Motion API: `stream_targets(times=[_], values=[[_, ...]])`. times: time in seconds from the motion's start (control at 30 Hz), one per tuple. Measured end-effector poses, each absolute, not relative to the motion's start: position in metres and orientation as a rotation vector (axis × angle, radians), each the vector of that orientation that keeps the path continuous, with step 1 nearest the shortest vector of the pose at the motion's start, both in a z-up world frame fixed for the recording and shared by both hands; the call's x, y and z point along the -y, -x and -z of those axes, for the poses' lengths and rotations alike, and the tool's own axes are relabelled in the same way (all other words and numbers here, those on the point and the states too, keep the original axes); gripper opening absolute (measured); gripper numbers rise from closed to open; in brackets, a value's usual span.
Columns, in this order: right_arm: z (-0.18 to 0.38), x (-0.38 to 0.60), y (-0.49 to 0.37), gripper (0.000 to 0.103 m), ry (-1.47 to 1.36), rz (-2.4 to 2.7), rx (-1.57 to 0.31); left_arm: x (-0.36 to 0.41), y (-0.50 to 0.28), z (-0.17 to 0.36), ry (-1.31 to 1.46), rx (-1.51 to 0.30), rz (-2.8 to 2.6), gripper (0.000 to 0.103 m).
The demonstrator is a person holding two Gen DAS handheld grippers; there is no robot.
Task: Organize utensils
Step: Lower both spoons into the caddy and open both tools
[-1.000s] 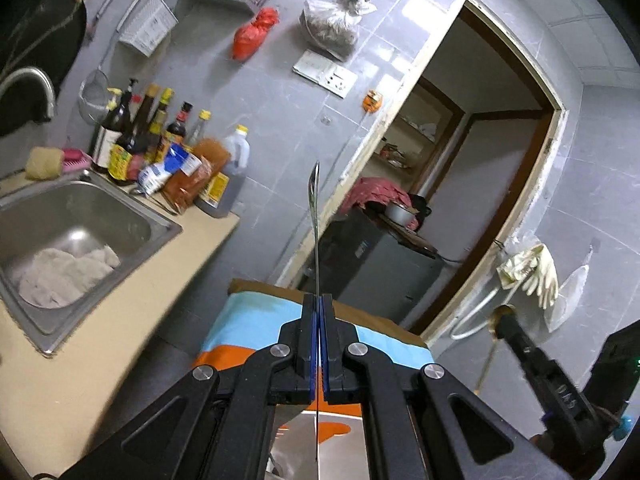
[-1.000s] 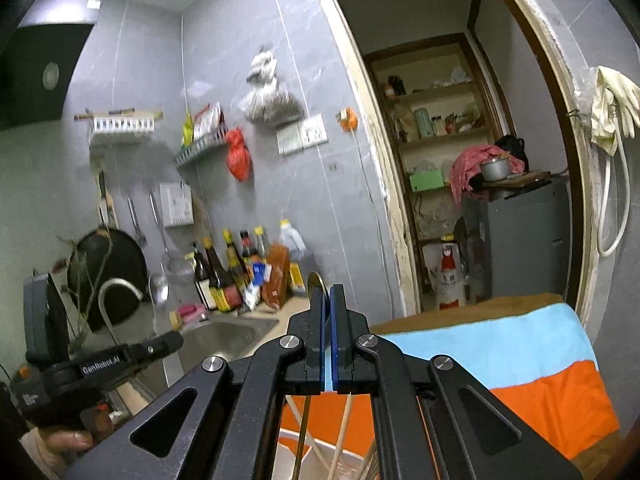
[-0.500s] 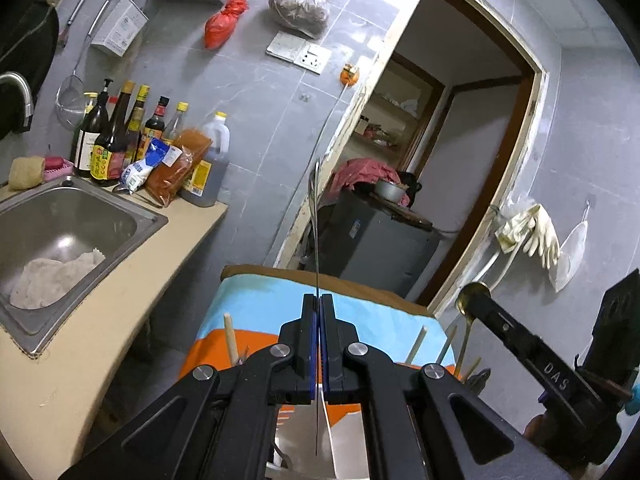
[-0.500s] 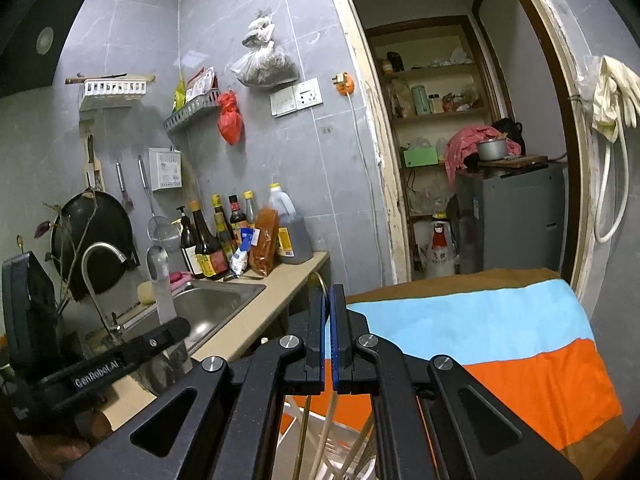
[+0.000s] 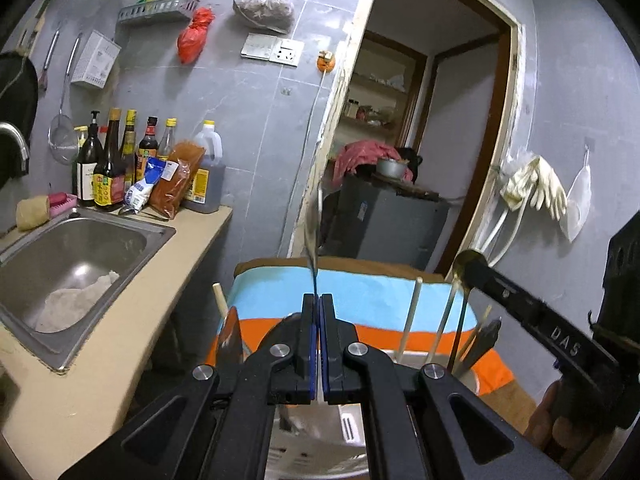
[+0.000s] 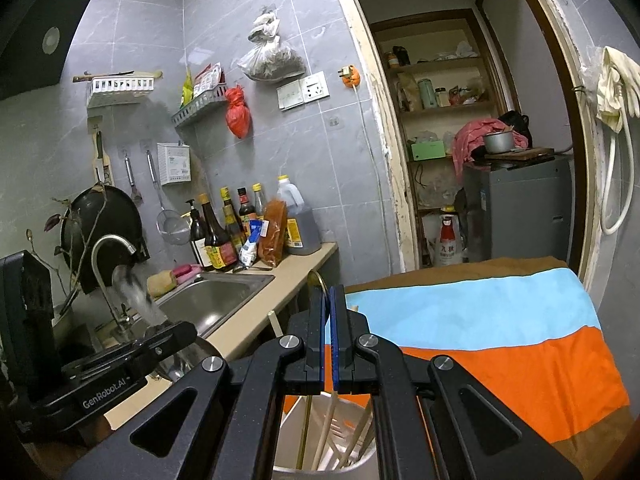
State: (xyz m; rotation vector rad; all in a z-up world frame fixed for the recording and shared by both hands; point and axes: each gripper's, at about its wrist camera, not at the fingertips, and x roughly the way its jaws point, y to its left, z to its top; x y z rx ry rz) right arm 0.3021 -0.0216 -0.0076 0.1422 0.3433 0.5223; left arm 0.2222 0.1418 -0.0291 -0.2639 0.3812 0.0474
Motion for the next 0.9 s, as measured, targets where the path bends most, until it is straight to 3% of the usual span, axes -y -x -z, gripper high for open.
stream_targets(times=[0.9], values=[[0.0064,0.0226,-0.2933,0.005,-0.146,-0.515,-0.354,-0.1499,-0.2187,0.0294,0.315,-0.499,-0.005,0.005]])
